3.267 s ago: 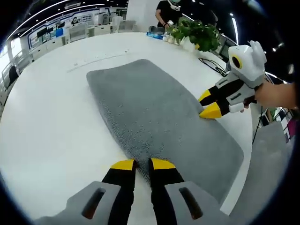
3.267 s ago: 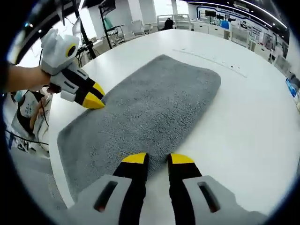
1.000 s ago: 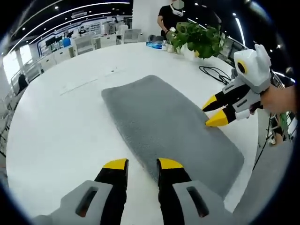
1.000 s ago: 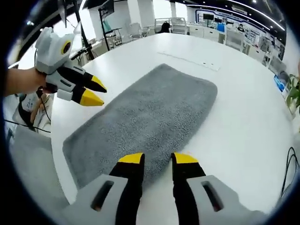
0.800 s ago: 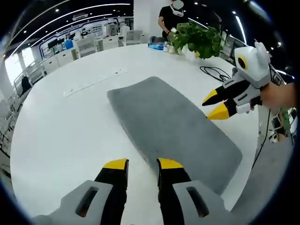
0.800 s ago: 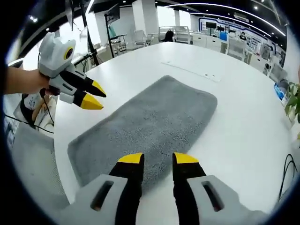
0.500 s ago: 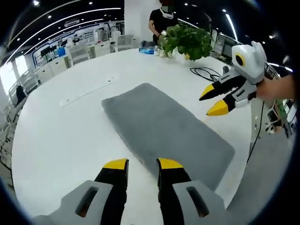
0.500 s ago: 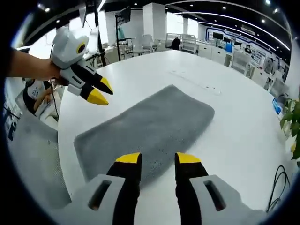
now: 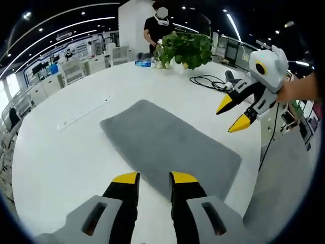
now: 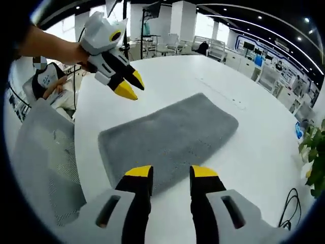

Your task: Fold the towel on the table until its edges align and the towel forms a compact rectangular stack.

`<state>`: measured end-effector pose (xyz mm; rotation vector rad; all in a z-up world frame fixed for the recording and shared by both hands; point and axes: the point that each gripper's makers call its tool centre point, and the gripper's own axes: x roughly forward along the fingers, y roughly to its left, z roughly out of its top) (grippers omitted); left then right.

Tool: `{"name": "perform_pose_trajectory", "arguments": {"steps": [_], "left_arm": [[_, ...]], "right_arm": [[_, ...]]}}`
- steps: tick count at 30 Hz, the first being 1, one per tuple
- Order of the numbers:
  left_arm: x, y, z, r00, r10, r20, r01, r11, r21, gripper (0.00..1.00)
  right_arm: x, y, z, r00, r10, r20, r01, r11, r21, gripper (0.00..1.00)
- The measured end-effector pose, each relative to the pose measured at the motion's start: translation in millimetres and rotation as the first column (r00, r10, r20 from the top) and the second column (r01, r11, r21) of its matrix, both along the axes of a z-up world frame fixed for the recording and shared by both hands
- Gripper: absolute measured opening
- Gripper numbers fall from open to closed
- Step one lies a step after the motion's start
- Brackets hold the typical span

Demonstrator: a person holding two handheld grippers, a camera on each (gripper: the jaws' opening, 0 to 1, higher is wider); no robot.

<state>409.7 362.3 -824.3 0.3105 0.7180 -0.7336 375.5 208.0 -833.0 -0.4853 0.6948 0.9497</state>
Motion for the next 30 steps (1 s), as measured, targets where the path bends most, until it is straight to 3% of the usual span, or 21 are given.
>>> {"name": "perform_pose_trajectory", "arguments": {"steps": [8, 13, 19, 25, 30], "left_arm": [[-15.7, -7.2, 10.3, 0.999, -0.042, 0.027, 0.042, 0.999, -0.012, 0.23], [-25.9, -13.2, 9.8, 0.995, -0.089, 0.036, 0.089, 0.996, 0.0, 0.23], [-42.5, -20.7, 8.6, 0.986, -0.162, 0.036, 0.161, 0.987, 0.019, 0.22], [-60.6, -24.1, -1.6, 0.982, -0.187, -0.007, 0.187, 0.982, 0.005, 0.22], [-86.7, -31.2, -15.3, 0.968, -0.246, -0.049, 0.246, 0.969, 0.0, 0.23]], "right_arm": [[-24.3, 3.3, 0.2, 0.998, 0.058, -0.037, -0.058, 0.998, 0.003, 0.25], [-40.9, 3.1, -9.8, 0.989, 0.14, -0.041, -0.141, 0.989, -0.044, 0.24], [-51.1, 6.7, -12.2, 0.981, 0.184, -0.056, -0.186, 0.982, -0.031, 0.23], [-63.4, 16.7, -21.5, 0.967, 0.247, -0.07, -0.25, 0.968, -0.031, 0.24], [-73.4, 22.8, -36.4, 0.94, 0.329, -0.084, -0.334, 0.941, -0.056, 0.24]]}}
